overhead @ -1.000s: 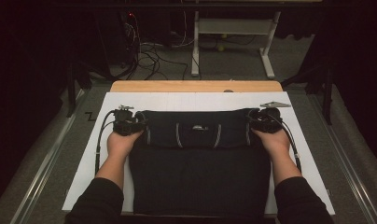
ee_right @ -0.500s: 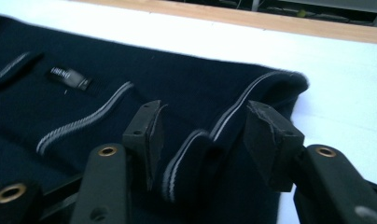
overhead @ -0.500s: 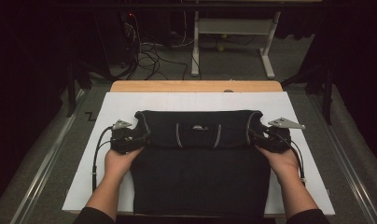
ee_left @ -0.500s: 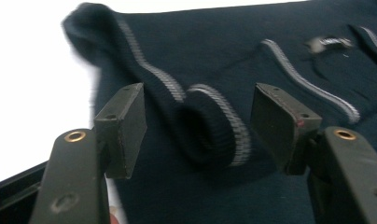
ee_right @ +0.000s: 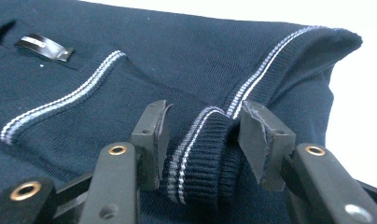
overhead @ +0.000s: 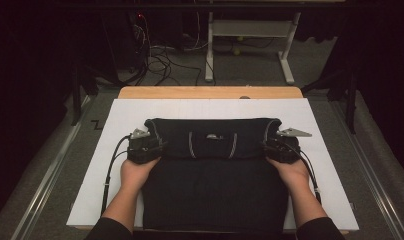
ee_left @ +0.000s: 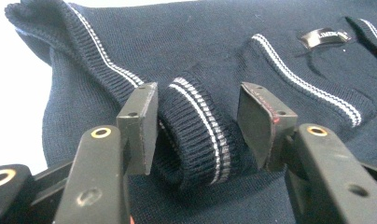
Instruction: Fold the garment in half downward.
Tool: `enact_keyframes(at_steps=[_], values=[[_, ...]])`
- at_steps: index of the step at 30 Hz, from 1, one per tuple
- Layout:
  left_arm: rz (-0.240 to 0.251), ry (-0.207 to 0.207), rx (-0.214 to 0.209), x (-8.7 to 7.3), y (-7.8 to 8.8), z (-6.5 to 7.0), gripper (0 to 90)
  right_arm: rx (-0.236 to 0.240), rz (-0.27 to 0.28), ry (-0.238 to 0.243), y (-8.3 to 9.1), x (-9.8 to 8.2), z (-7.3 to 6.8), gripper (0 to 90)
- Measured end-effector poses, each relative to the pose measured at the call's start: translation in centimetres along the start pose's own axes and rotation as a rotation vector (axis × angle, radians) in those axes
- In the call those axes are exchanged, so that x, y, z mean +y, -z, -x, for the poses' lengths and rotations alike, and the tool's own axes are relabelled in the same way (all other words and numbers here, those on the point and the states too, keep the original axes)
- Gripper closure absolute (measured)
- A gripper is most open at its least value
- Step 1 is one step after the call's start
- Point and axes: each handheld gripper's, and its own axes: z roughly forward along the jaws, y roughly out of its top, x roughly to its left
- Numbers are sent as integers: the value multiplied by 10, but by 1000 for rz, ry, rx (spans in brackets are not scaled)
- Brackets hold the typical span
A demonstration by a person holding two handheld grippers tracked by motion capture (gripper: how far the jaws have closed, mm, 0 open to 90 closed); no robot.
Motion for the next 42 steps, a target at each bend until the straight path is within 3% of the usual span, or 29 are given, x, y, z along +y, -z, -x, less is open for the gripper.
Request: enact_keyframes(at_steps=[2,5,10,12,26,32,42], values=[[-18,-25,8,3,-2,2,475,6,-9,-14,-3,1,0,531],[-30,-21,7,8,-5,5,516,6,-24,-8,-7,2,-2,550],[-50,-40,34,7,-5,9,683,-7,-40,42,-4,3,-7,779],[-44,-38,35,6,-2,9,711,-11,-36,62,0,4,-8,810],[48,-90,10,4,38,17,715,-6,99,138,45,6,-21,823],[65,-99,-12,-11,56,21,714,12,142,141,67,-2,-23,823],[58,-149,-35,-44,78,36,713,28,174,138,93,-30,-27,824]])
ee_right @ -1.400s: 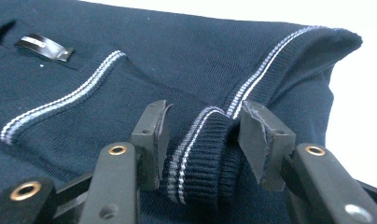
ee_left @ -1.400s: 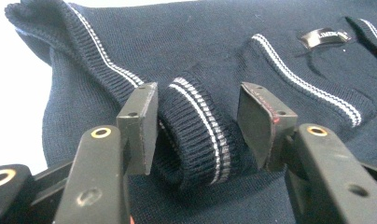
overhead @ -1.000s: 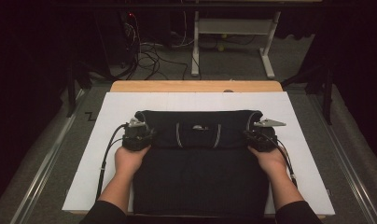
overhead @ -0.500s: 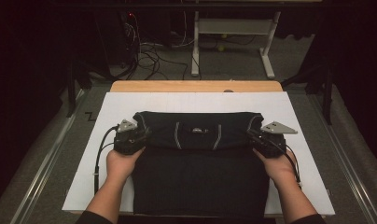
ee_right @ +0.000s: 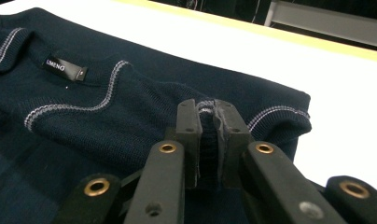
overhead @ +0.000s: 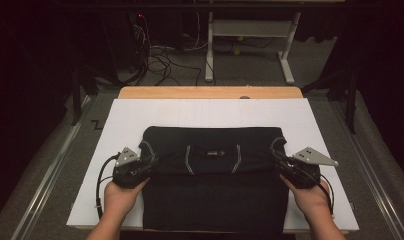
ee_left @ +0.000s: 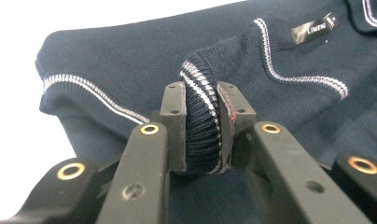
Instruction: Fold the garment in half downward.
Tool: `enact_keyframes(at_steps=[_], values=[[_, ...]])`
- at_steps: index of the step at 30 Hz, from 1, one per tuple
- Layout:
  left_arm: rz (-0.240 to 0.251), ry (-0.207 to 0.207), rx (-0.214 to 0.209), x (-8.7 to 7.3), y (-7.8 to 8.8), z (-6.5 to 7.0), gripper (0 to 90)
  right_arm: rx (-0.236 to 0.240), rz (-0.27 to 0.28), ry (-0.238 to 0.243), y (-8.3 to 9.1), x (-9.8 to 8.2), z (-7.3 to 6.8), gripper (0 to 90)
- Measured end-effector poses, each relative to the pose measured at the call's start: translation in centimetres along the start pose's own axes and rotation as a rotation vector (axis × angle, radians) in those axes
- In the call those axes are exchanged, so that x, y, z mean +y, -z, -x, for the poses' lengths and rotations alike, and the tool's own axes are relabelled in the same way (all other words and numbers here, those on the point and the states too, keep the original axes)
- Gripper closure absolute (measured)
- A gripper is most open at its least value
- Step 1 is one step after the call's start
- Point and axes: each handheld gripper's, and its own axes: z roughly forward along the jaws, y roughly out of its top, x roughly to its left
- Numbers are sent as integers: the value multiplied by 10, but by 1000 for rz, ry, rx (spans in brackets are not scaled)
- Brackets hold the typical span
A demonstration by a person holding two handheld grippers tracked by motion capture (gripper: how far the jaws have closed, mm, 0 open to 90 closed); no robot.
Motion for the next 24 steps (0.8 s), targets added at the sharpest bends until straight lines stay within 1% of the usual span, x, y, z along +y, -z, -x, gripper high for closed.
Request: enact_keyframes(at_steps=[7,11,14,18,24], values=[[-11,-9,-11,-14,9,9,714,3,0,6,12,-21,-9,824],[-21,-10,-15,-20,11,11,714,11,0,-9,17,-31,-12,823],[-23,-9,-17,-24,13,13,713,12,-5,-9,18,-35,-12,823],[-31,-21,-18,-26,13,15,713,14,3,-4,21,-37,-13,823],[-45,-9,-30,-31,12,15,713,16,-14,10,26,-44,-15,823]])
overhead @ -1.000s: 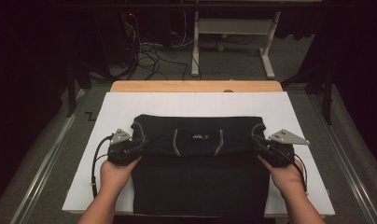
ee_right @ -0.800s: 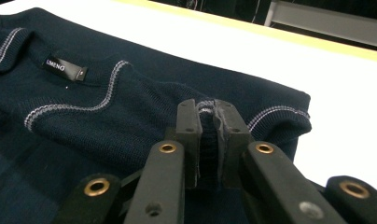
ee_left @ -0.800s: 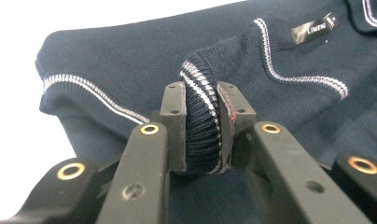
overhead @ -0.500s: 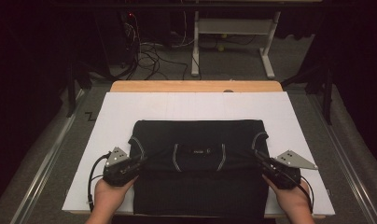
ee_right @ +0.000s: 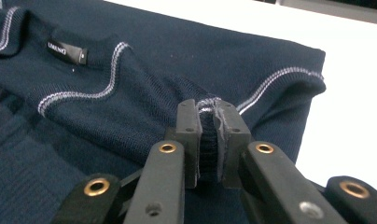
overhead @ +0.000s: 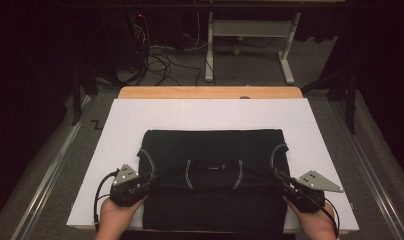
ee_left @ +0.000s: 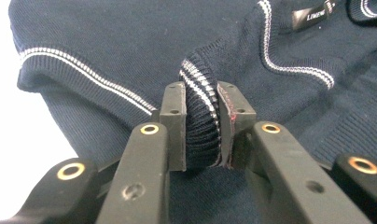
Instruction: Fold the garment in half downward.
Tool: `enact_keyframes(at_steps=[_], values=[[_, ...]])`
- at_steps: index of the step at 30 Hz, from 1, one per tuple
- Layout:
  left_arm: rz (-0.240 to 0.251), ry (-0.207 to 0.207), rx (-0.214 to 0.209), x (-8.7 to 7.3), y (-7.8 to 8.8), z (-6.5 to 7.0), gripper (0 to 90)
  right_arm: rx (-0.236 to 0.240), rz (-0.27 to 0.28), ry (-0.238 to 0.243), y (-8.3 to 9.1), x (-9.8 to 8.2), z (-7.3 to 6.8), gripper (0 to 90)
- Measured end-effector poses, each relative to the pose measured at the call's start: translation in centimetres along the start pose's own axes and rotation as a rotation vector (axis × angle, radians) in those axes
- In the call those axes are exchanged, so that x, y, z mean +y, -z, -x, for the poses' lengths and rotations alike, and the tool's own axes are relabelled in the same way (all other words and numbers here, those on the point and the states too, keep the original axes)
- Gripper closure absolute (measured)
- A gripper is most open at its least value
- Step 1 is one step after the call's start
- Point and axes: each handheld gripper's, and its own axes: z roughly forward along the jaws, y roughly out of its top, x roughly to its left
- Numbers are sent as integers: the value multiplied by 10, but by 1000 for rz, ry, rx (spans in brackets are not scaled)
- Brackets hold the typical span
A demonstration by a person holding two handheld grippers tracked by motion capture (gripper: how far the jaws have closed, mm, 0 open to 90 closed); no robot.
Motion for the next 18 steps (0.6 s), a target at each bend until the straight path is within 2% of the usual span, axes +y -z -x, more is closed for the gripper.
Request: enact_keyframes(at_steps=[9,18], values=[[-57,2,-2,-7,-8,-1,702,6,-58,-10,-8,-14,4,817],[-52,14,-2,-9,-9,-3,669,13,-77,-28,-11,-18,5,805]])
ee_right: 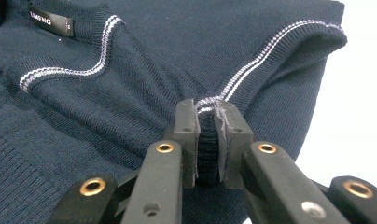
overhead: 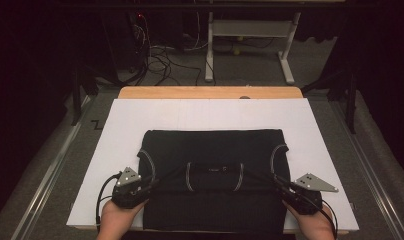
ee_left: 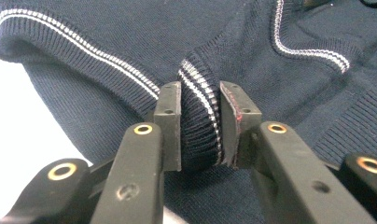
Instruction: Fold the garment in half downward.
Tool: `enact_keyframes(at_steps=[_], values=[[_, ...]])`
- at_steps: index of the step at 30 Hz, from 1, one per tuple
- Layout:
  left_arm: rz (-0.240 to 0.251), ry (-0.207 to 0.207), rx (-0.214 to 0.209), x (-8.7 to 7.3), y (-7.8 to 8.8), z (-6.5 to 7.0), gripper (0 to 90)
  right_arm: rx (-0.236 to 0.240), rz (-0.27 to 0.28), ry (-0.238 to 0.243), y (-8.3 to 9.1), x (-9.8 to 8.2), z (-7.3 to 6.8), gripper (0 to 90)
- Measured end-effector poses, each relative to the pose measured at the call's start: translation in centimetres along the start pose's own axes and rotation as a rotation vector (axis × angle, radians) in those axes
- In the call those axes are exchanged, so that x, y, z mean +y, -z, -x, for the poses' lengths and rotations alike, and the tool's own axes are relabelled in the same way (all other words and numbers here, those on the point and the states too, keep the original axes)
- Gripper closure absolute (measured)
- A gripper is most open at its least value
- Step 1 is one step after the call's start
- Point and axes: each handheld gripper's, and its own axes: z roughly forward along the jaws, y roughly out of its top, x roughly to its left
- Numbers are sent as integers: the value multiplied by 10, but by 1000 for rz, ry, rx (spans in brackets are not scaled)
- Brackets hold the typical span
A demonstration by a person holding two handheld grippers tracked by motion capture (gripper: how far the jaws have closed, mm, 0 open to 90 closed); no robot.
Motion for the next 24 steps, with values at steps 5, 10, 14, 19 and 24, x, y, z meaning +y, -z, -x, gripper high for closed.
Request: enact_keyframes(at_steps=[5,10,14,19,24], values=[[3,7,3,-1,-1,0,639,-1,-3,-1,-1,0,0,791],[13,6,10,2,0,1,544,10,11,-25,1,0,2,682],[38,14,18,6,3,4,441,20,47,-45,4,4,2,568],[63,-2,20,17,6,10,386,46,81,-55,6,14,-2,509],[61,-3,-14,33,2,15,363,75,89,-44,3,31,-9,493]])
